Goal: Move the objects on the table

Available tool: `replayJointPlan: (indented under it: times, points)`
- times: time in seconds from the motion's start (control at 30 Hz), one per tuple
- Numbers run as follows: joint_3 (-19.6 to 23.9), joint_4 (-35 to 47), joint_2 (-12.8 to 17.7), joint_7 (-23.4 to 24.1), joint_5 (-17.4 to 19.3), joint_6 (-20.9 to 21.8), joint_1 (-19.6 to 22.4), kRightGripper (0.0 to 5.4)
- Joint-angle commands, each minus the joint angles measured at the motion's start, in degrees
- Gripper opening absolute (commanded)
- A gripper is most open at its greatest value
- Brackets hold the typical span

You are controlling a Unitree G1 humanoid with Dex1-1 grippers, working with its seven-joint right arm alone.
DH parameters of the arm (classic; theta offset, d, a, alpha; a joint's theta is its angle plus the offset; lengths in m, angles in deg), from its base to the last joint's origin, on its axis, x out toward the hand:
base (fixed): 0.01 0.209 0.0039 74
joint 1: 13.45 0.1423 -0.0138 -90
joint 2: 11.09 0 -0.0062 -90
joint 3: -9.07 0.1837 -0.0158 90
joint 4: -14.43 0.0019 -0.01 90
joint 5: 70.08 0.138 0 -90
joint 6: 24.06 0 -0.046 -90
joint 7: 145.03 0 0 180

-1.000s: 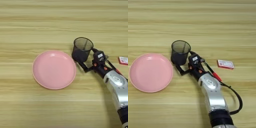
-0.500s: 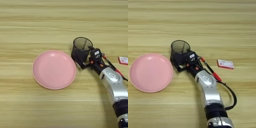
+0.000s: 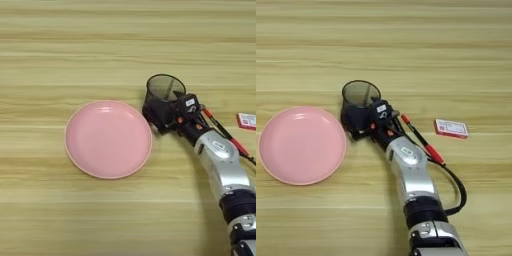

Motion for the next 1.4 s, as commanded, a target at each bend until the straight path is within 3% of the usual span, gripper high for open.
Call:
replayJointPlan:
  times: [0.03, 0.17, 0.93, 1.4]
  points:
    - [1.0, 1.5, 0.8, 0.7, 0.6, 2.2, 4.4, 4.97]
    - [1.1, 1.0, 0.6, 0.6, 0.7, 2.6, 4.5, 4.69]
    - [0.9, 7.4, 0.3, 1.2, 0.6, 2.1, 2.1, 4.67]
    - [-1.8, 24.6, -0.8, 0.7, 1.1, -2.4, -4.6, 4.67]
